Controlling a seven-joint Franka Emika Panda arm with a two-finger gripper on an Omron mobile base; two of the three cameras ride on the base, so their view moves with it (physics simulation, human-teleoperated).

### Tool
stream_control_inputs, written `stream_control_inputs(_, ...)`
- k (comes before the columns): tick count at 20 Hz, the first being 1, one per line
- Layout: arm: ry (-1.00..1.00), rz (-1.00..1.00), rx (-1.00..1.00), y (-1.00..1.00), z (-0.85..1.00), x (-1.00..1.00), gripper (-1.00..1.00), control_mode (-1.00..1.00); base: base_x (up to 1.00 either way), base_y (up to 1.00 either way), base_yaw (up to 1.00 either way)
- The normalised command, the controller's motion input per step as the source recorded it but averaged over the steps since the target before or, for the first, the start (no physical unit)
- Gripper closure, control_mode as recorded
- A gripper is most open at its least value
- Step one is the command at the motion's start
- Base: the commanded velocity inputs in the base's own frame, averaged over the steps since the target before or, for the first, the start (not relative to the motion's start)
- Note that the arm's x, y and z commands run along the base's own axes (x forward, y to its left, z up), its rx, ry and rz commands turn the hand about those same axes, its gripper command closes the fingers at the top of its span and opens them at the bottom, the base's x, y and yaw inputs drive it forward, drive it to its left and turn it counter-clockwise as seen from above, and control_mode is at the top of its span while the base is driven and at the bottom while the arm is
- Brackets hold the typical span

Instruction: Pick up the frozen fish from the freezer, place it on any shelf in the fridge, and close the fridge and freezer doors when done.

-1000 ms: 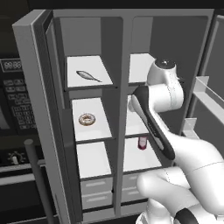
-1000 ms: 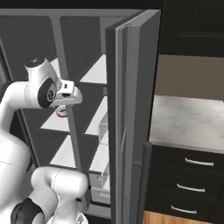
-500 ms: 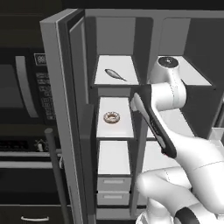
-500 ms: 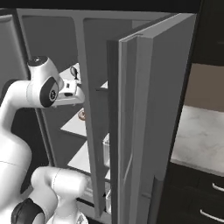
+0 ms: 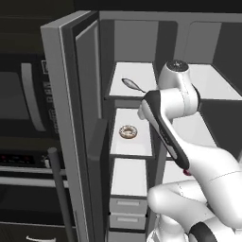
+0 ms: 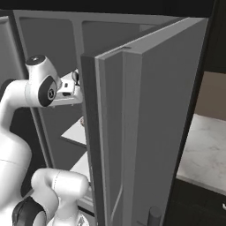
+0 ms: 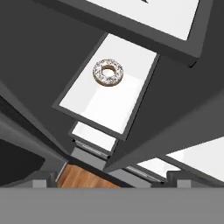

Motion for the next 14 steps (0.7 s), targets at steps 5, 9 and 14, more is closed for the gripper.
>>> stream_control_inputs(5, 0.00, 0.00, 0.00, 0.00, 0.00, 0.00, -1.00, 1.00, 0.11, 0.04, 0.14)
stream_control_inputs(9, -0.18, 0.24, -0.02, 0.13, 0.06, 0.11, -1.00, -1.00, 0.00, 0.00, 0.00)
stream_control_inputs(14, -0.24, 0.24, -0.01, 0.37, 0.38, 0.84, -1.00, -1.00, 0.00, 0.00, 0.00)
